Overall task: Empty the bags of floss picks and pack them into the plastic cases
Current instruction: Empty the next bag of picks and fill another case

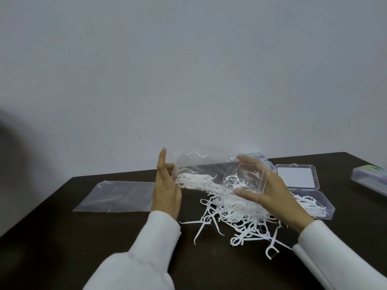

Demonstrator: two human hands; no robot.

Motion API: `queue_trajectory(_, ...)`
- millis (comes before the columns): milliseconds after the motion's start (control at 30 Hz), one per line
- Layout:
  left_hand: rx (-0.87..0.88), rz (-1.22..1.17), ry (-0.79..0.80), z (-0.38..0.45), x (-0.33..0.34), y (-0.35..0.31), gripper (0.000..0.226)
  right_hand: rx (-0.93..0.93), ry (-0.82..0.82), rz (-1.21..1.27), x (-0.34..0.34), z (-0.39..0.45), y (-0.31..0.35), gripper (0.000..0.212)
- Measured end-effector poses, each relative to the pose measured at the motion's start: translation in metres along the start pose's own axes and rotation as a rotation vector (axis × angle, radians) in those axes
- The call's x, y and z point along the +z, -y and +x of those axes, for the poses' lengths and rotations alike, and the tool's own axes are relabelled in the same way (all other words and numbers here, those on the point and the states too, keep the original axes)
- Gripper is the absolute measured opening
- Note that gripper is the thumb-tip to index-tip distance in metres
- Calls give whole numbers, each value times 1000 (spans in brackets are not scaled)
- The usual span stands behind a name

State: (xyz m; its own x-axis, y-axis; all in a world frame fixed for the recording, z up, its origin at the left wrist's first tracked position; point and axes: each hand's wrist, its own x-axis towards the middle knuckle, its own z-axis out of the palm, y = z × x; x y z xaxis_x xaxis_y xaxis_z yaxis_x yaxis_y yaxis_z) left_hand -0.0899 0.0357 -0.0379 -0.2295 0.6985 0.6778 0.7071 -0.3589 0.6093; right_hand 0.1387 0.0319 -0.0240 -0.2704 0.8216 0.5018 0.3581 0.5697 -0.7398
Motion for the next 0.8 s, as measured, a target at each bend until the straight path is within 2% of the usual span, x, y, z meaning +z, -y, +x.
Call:
queue_trajectory(100,-89,-53,-27,4,-3,-2,83,3,4,-4,2,0,1,77)
queue_trajectory(233,-273,-148,-47,8,-5,-4,40,0,-15,-41,5,-1,1,89)
queue_trajectory(300,-331,-287,-8,8,-3,-8,29,-3,-26,-51,7,-1,0,95)
queue_trajectory(400,-416,-589,87,9,-1,-15,41,1,-21,-49,7,-1,-1,97)
queue_trajectory(467,-454,-679,114,11,0,-18,47,3,-17,-44,8,-1,0,94)
queue_trajectory(600,-516,-840,61,10,-2,-22,42,-3,-23,-51,9,-2,2,91)
queue_trajectory(667,-618,-1002,47,10,-1,-21,51,-16,-22,-59,10,-2,2,92)
queue_trajectory(733,-734,-1174,108,10,2,-21,62,-34,-24,-78,11,-2,2,92)
queue_trajectory(800,-792,-1238,248,6,6,-22,64,-37,-23,-95,12,-2,1,91)
